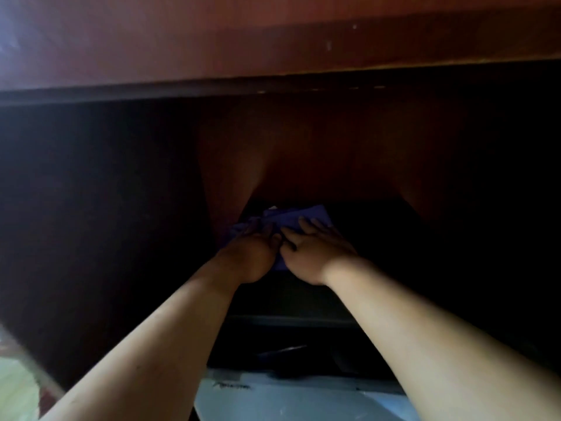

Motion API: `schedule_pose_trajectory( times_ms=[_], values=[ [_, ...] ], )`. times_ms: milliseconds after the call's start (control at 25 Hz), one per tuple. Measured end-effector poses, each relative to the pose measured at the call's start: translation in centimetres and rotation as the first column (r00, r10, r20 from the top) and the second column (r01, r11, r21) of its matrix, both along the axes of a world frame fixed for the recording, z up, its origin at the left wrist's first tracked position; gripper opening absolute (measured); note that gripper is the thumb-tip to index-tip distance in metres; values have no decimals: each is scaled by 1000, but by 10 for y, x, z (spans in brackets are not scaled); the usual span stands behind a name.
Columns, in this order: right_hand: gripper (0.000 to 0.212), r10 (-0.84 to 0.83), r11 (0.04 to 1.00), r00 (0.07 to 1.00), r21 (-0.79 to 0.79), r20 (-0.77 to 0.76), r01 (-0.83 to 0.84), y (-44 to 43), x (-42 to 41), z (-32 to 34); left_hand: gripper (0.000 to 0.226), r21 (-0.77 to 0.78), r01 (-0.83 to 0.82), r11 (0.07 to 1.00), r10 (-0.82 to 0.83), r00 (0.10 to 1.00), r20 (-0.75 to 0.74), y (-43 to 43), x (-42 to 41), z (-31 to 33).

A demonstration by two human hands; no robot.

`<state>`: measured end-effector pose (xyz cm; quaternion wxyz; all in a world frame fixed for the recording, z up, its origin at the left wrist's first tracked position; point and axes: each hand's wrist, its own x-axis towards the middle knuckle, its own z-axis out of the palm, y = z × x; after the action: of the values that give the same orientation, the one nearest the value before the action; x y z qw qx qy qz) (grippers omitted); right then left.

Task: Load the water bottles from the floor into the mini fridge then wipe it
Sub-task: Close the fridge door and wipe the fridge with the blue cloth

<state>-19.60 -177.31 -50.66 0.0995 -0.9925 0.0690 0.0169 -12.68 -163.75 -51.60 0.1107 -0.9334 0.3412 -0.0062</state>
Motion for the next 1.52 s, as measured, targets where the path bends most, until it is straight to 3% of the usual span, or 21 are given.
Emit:
schedule_pose_trajectory(
  times_ms=[200,280,360,520,680,800,840,920,1000,1120,1320,1520],
  values=[
    [58,103,994,994,35,31,-104,34,-46,6,53,133,-28,991,17,996,83,40,-56,7],
    [57,149,988,988,37,48,-151,42,-74,11,66,56,87,995,-96,980,177,50,-80,5],
    [58,184,982,981,34,69,-186,43,-107,13,58,64,83,994,-96,967,235,63,-99,-8],
    [58,194,976,978,83,78,-200,26,-161,11,62,80,53,995,-63,990,129,58,-150,-11],
    [57,131,986,988,90,84,-139,-8,-189,7,47,-12,57,998,-56,995,86,26,-177,-13],
    [57,46,998,994,40,96,-50,-44,-209,-1,84,-90,151,984,-144,986,83,-21,-196,-9],
    [57,10,1000,995,13,101,-12,-58,-216,-3,90,-125,110,986,-107,994,33,-35,-201,-10],
    [56,-66,998,992,-2,112,66,-84,-231,-6,71,-309,-8,951,-28,993,-114,-66,-214,-8],
    [55,-127,992,984,39,126,123,-101,-244,-8,61,-453,-11,891,-51,991,-125,-88,-223,-13],
    [54,-167,984,974,85,151,156,-107,-258,-10,61,-438,14,899,-61,994,-93,-100,-233,-17],
    [59,-84,995,973,-33,213,93,-75,-256,-19,64,-454,15,891,-43,998,-51,-71,-239,-24],
    [57,25,1000,976,12,217,-28,-16,-226,-23,89,-308,22,951,3,997,80,5,-213,-40]
  ],
)
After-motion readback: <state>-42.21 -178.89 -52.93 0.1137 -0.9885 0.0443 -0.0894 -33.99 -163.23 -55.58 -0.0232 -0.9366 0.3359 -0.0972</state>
